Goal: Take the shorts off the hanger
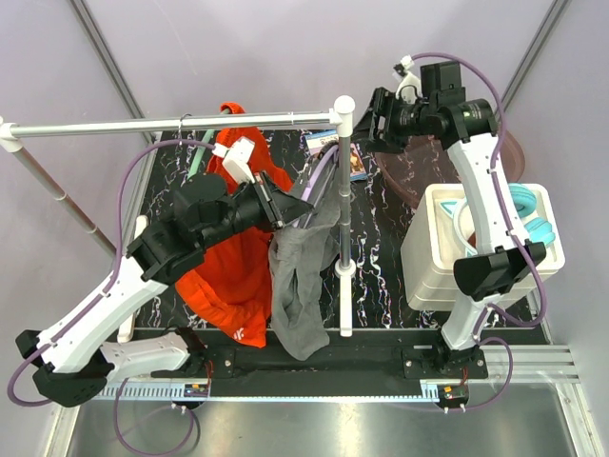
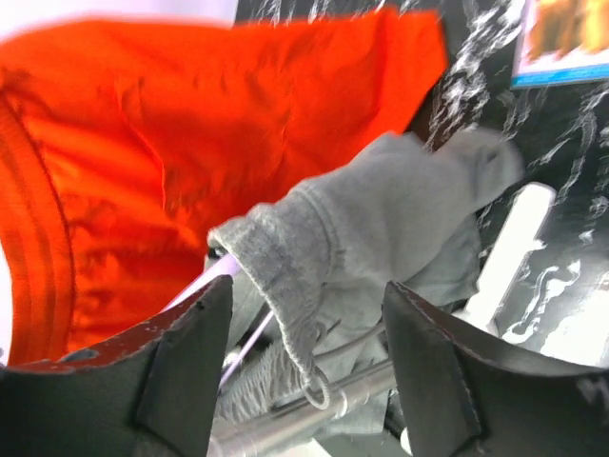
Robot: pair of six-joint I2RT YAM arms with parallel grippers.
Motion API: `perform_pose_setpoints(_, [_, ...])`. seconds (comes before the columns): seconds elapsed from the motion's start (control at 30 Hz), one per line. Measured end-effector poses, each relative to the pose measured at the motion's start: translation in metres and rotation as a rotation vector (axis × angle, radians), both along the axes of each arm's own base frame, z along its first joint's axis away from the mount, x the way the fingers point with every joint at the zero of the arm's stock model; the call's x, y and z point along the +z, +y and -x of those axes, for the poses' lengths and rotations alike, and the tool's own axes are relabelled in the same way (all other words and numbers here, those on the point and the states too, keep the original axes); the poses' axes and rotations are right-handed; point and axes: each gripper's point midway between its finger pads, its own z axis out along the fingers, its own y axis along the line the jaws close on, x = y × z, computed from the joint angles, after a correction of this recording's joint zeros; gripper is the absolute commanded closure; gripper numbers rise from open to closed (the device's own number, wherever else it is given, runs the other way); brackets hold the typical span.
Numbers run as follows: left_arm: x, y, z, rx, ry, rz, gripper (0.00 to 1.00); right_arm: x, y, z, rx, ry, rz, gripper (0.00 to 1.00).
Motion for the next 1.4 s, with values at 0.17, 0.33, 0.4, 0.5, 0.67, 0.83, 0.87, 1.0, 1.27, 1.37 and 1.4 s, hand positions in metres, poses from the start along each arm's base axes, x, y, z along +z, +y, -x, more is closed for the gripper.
perform_pose_setpoints(0.17, [-0.002,-0.005,0.000,-0.021,0.009,-0.003,1.00,-0.026,0.014,0.006,0.096,0.064,-0.047,0.35])
perform_pose_setpoints(0.33, [-0.006,-0.006,-0.002,-0.026,0.023,-0.009,1.00,-0.051,0.014,0.005,0.093,0.115,-0.030,0.56])
perform_pose_setpoints(0.4, [-0.005,-0.007,-0.001,-0.033,0.024,-0.004,1.00,-0.053,0.012,0.002,0.078,0.108,-0.016,0.77])
perform_pose_setpoints(0.5, [-0.005,-0.009,0.000,-0.043,0.026,0.006,1.00,-0.056,0.006,-0.004,0.039,0.093,0.019,0.97])
perform_pose_setpoints(0.67, [-0.008,-0.010,0.000,-0.048,0.021,0.022,1.00,-0.055,-0.004,-0.023,-0.049,0.082,0.087,1.00])
perform_pose_setpoints(0.83, [0.004,-0.002,-0.002,-0.028,-0.032,0.058,1.00,-0.065,-0.008,-0.049,-0.098,0.127,0.151,1.00])
perform_pose_setpoints(0.87, [0.006,0.000,-0.003,-0.020,-0.043,0.064,1.00,-0.070,-0.007,-0.054,-0.100,0.142,0.162,1.00])
perform_pose_setpoints(1.0, [0.009,0.009,-0.009,0.021,-0.072,0.064,1.00,-0.103,-0.008,-0.061,-0.102,0.237,0.217,1.00])
perform_pose_setpoints(1.27, [0.003,0.016,-0.020,0.048,-0.063,0.043,1.00,-0.131,-0.007,-0.046,-0.068,0.369,0.232,0.62])
perform_pose_setpoints(1.37, [0.004,0.008,-0.022,0.025,-0.047,0.045,1.00,-0.121,-0.011,-0.041,-0.083,0.348,0.237,0.38])
perform_pose_setpoints(1.4, [0.006,0.005,-0.023,0.017,-0.041,0.050,1.00,-0.114,-0.013,-0.040,-0.092,0.327,0.237,0.28])
